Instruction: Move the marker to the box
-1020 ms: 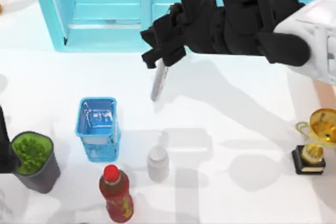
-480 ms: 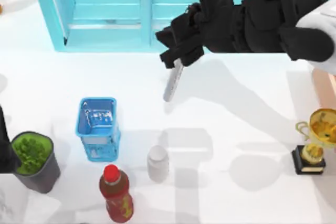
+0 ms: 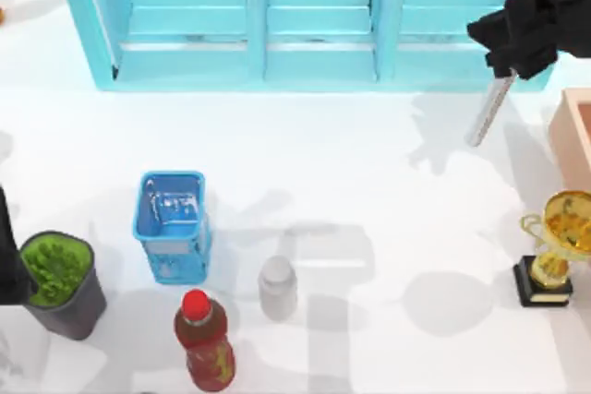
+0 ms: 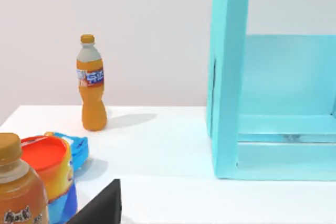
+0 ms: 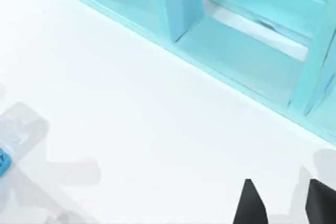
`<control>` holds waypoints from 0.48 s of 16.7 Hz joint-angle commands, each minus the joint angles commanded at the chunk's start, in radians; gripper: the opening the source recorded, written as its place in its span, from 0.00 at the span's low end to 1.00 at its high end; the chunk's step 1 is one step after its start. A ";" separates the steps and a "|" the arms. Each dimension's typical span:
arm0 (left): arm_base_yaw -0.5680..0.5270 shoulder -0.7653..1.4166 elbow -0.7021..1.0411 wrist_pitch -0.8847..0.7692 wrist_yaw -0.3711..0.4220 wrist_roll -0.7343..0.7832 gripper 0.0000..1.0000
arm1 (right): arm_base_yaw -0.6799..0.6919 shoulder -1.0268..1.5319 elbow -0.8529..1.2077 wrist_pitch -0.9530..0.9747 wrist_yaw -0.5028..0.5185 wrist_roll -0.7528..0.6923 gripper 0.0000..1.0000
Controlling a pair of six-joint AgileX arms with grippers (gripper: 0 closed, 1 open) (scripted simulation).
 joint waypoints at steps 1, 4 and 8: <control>0.000 0.000 0.000 0.000 0.000 0.000 1.00 | -0.075 -0.024 -0.009 -0.018 -0.014 -0.018 0.00; 0.000 0.000 0.000 0.000 0.000 0.000 1.00 | -0.337 -0.106 -0.019 -0.068 -0.056 -0.111 0.00; 0.000 0.000 0.000 0.000 0.000 0.000 1.00 | -0.601 -0.254 -0.073 -0.186 -0.131 -0.253 0.00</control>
